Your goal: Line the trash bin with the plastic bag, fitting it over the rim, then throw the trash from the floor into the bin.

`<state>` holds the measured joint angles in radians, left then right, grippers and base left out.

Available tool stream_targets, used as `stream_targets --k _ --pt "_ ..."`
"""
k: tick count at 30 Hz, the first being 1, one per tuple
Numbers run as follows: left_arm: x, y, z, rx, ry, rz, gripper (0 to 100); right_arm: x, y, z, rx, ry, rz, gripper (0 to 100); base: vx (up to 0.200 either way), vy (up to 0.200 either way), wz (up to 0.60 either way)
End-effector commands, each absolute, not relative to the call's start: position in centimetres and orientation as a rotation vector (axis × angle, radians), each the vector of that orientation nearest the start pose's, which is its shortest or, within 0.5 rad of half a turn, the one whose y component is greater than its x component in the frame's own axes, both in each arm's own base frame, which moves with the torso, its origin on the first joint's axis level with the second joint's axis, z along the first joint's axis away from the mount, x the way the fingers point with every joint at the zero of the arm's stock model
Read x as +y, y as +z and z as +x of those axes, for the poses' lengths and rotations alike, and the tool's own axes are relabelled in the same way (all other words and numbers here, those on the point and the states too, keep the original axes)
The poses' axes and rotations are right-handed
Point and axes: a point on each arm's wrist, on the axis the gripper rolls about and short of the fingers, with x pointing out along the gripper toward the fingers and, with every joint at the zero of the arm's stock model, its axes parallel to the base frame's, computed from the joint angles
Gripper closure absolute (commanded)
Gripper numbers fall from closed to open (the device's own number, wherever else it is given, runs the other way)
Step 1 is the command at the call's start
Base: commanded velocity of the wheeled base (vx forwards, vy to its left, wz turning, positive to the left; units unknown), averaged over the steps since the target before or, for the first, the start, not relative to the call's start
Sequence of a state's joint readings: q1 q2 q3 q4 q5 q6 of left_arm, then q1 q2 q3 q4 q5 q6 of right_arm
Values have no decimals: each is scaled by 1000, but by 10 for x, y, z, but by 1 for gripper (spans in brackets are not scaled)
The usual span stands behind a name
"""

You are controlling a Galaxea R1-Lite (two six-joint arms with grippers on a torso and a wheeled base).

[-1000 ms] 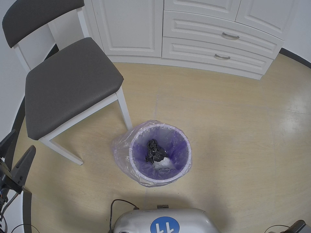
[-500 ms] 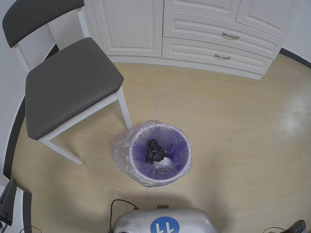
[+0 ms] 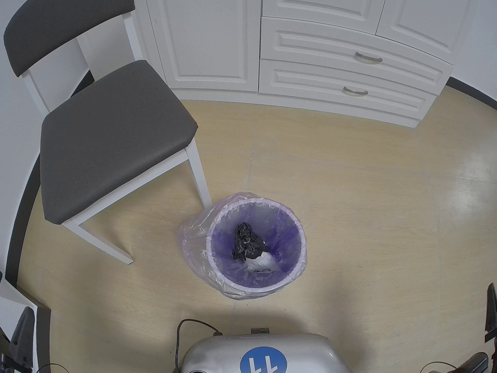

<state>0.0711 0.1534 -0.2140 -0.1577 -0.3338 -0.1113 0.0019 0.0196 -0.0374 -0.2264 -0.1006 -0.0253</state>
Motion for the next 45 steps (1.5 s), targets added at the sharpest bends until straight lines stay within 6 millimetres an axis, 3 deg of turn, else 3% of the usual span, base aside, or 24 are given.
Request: stream_targets --k 1,8,16,45 --pt "-9 136 -29 -167 -234 -76 0 -2 89 -24 -132 -85 -23 0 0 0 0" --pt "-6 111 -21 -82 -118 -90 0 0 82 -23 -56 -24 -32 0 0 0 0" --pt "-5 86 -15 16 -98 -87 0 0 77 -24 14 16 -28 0 0 0 0" --pt "-2 84 -20 -19 -125 -146 0 0 76 -23 0 -2 11 0 0 0 0"
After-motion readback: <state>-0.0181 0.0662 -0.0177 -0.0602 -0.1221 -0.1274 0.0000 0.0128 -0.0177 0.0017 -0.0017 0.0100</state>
